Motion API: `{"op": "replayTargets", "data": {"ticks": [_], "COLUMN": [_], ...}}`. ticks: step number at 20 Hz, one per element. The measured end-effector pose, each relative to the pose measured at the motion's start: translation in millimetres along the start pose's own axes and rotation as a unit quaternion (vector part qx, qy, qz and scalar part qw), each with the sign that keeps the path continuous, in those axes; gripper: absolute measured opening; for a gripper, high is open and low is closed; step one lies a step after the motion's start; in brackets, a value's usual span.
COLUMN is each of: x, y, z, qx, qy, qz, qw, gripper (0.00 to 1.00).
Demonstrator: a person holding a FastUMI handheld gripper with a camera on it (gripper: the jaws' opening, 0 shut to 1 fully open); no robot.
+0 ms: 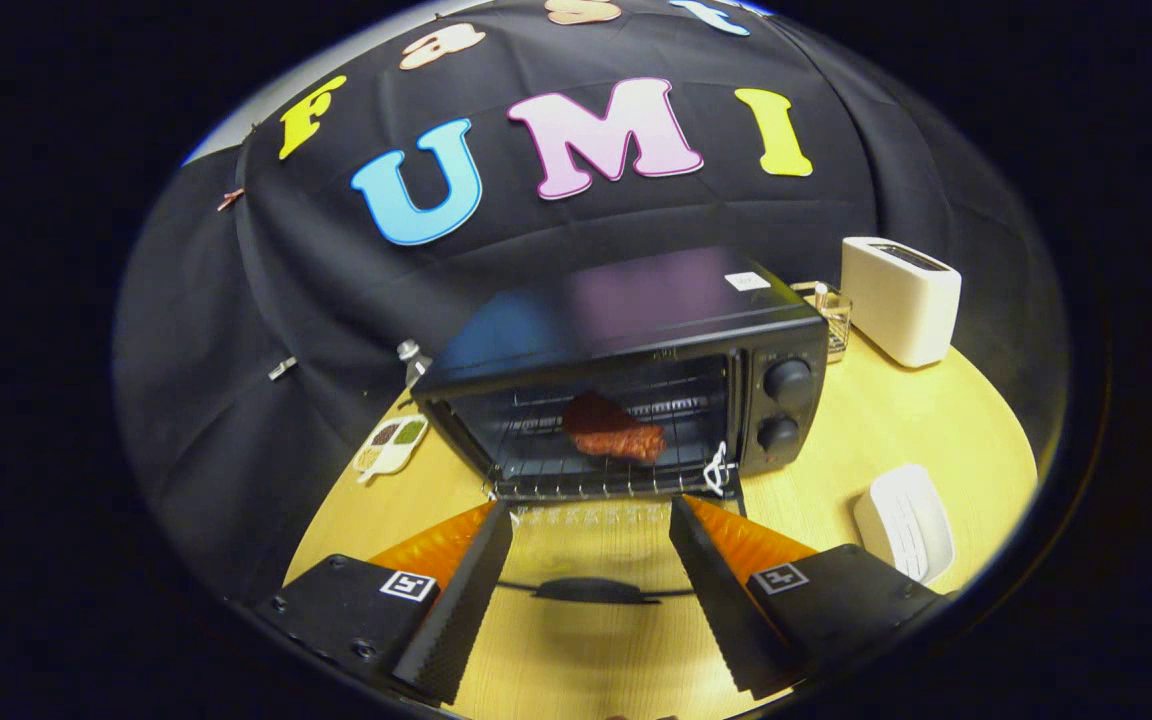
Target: Open the toaster oven, put the food inside, and close the toaster oven door.
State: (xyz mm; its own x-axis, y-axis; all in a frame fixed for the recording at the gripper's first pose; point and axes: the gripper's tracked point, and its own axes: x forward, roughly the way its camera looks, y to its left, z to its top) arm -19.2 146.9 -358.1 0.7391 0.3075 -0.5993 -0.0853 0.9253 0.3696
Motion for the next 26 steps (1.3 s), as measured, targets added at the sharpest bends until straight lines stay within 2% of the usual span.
{"op": "replayTargets", "data": {"ticks": [5,11,17,20,24,26], "x": [-13,6,36,49,59,60], "y": [-4,0,-12,-8,-11,-11], "z": [-64,-120,-137,-142,-139,-138], "qx": [-0.011,-0.029,-0.039,-0.031,-0.063,-0.049], "qy": [0.072,0.140,0.170,0.185,0.178,0.178], "qz": [-0.008,-0.023,-0.093,-0.110,-0.142,-0.150], "qw": [0.997,0.989,0.980,0.976,0.972,0.971], "gripper": [0.99,0.99,0.99,0.99,0.98,0.98]}}
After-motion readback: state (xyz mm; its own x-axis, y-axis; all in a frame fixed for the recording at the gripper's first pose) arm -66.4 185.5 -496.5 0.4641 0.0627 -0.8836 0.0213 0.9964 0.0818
